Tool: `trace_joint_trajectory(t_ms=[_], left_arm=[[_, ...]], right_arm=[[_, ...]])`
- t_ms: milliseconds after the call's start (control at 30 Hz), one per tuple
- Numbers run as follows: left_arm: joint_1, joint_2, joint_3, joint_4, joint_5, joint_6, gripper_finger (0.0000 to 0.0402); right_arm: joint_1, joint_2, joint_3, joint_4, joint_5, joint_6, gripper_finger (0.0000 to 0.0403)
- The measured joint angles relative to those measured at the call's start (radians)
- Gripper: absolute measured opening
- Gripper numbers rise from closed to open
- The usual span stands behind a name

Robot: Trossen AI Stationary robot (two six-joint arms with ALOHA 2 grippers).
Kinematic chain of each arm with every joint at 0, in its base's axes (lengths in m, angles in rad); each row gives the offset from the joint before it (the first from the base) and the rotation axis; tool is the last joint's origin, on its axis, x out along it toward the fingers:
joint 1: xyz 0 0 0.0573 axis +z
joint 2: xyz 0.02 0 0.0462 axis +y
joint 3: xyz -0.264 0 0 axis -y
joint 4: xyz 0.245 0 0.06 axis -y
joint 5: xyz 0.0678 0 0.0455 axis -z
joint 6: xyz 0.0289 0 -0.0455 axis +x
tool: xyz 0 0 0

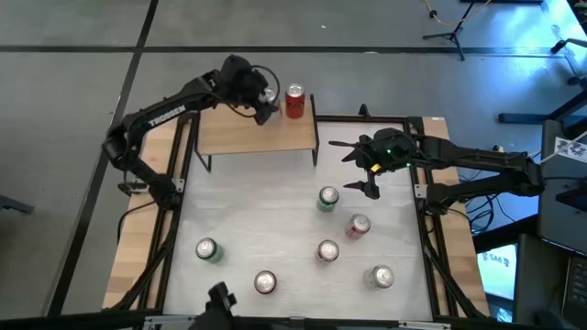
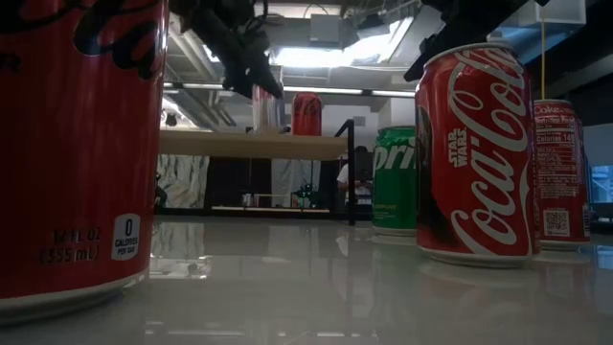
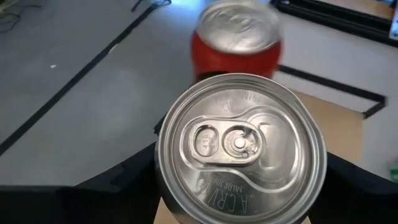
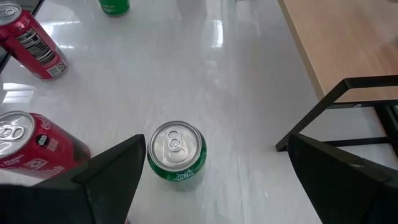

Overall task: Place canned beverage on shelf
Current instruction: Put the top silver soda can on the shelf

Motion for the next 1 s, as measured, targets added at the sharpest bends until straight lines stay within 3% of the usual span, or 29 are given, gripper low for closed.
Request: trace_joint_trajectory(t_ms=[433, 1000], left_arm=[[0.087, 0.028, 0.000, 0.008, 0.017, 0.016, 0.0284], [0.083, 0.029, 0.000, 0.011, 0.015, 0.022, 0.0284]], right_arm=[[0.000, 0.000, 0.000, 0.002, 0.000, 0.000, 0.0386], [0.000, 0.000, 0.000, 0.071, 0.000, -0.029, 0.0386]])
